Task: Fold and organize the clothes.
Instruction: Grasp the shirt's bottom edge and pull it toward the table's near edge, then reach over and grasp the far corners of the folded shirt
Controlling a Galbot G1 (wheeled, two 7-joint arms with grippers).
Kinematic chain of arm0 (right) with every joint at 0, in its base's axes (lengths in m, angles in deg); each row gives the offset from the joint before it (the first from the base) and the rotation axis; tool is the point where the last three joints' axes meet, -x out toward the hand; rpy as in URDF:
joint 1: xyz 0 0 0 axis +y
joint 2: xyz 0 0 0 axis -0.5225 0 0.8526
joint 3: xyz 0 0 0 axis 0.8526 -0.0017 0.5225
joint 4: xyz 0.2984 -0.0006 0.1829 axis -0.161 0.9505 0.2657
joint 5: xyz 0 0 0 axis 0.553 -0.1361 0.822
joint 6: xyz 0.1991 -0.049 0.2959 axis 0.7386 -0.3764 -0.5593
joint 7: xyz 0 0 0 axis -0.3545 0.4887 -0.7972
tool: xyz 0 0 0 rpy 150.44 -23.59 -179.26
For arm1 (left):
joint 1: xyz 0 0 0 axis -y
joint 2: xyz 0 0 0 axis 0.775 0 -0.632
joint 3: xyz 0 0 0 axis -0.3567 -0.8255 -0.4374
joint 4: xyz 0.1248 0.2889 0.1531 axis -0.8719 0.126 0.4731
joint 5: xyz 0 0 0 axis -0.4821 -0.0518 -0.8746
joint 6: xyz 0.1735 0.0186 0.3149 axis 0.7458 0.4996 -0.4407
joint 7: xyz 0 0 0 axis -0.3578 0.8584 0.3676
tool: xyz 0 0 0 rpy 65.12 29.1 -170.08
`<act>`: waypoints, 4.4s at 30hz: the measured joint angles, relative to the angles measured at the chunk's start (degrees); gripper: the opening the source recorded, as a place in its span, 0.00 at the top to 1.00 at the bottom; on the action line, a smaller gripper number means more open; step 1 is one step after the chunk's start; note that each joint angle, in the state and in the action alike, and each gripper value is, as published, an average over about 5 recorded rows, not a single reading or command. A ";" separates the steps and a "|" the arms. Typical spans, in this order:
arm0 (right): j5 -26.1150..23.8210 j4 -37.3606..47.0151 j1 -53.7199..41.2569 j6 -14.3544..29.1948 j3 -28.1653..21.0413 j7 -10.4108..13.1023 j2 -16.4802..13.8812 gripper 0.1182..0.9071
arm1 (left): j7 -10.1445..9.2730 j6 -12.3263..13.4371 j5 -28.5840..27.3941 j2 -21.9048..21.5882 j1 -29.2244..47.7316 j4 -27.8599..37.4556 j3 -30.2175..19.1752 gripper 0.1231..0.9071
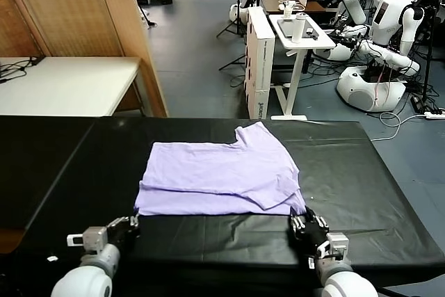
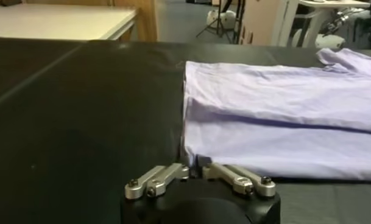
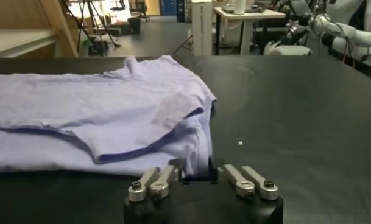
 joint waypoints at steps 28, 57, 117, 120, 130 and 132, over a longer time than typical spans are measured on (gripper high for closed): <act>-3.59 -11.59 12.60 -4.15 1.55 0.59 0.68 0.94 | 9.90 -3.69 -18.44 0.88 -12.90 -10.71 2.56 0.97; 21.73 -18.81 8.51 -6.22 8.39 13.87 0.12 0.00 | 4.76 -3.69 -19.30 2.77 -16.73 -18.22 2.99 0.03; 7.45 40.40 -50.09 -0.99 -20.02 -7.67 -2.88 0.00 | -2.85 11.65 8.62 -12.14 23.33 24.45 -8.26 0.00; 7.49 40.92 -50.51 -1.02 -20.30 -7.66 -2.61 0.00 | -2.80 11.13 9.00 -12.60 23.58 24.54 -8.27 0.00; 8.69 41.71 -51.24 -2.63 -20.49 -6.54 -2.02 0.00 | -2.90 8.20 11.04 -13.21 25.68 25.69 -9.97 0.00; 8.68 41.58 -51.01 -2.62 -20.49 -6.48 -1.99 0.01 | -3.13 7.41 11.59 -13.19 25.86 25.52 -10.17 0.00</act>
